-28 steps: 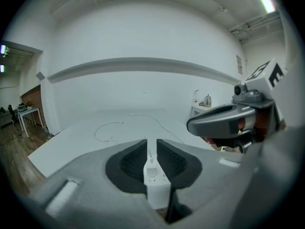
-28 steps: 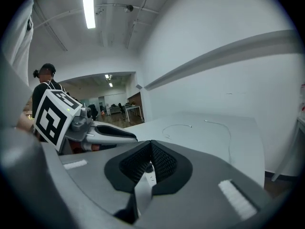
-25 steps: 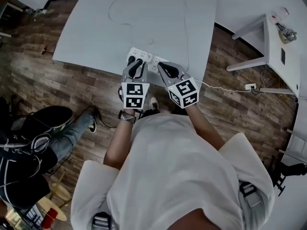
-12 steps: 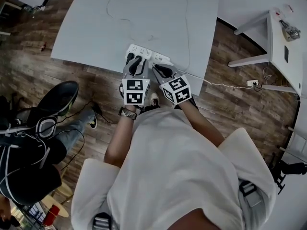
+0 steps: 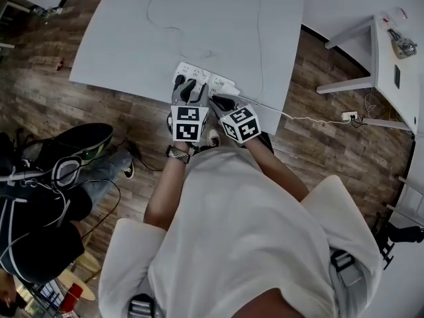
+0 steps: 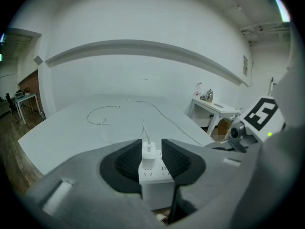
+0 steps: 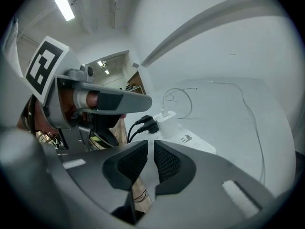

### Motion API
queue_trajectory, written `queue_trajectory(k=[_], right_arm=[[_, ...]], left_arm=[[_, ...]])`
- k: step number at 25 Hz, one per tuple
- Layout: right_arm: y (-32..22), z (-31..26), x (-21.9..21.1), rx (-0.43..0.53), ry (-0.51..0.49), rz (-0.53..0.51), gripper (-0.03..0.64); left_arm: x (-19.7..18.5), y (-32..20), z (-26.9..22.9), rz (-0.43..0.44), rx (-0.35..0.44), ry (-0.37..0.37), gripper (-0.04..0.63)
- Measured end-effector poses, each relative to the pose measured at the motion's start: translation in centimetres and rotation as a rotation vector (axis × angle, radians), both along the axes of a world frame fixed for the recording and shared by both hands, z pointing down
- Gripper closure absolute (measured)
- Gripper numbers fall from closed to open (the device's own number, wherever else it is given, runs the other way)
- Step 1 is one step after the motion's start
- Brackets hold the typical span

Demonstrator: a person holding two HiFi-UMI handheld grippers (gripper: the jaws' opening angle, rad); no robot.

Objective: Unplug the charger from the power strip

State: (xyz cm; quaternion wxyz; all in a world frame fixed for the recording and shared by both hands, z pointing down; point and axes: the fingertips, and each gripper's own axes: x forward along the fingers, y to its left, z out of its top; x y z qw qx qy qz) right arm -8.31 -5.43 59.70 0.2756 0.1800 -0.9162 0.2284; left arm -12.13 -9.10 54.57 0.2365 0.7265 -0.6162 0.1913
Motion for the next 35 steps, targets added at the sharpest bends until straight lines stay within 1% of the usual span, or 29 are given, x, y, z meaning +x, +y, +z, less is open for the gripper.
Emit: queue_trajectory(k=[7,18,25,30,35], right_arm=[[0.3,1.9,0.2,-0.030,0.042,-0.026,0.565],[-2.2,2.8,0.8,-0.032,0.065,0.040,0.563],[-2.5,4.0,1.4,-0.050,0.095,0.044,0.561],[-2.7,4.1,1.5,-0.037,0.098,0.041,0.575],[-2.7,4.2,1.5,-0.063,0.087,0.049,0.584]], left_arm=[[0.6,-1.3,1.7,0.026,-0.051,-0.007,0.448],[0.5,-2.4,3.9,0.058,-0.125,-0.017,0.440],[0.9,-2.2,5.3,0.067,-0.181,-0.015,0.440],[0.8,-2.4,6.1,0.072,-0.203,-0.023,0.440],[0.9,-2.5,7.2,0.063,-0.224,-0.033,0.440]])
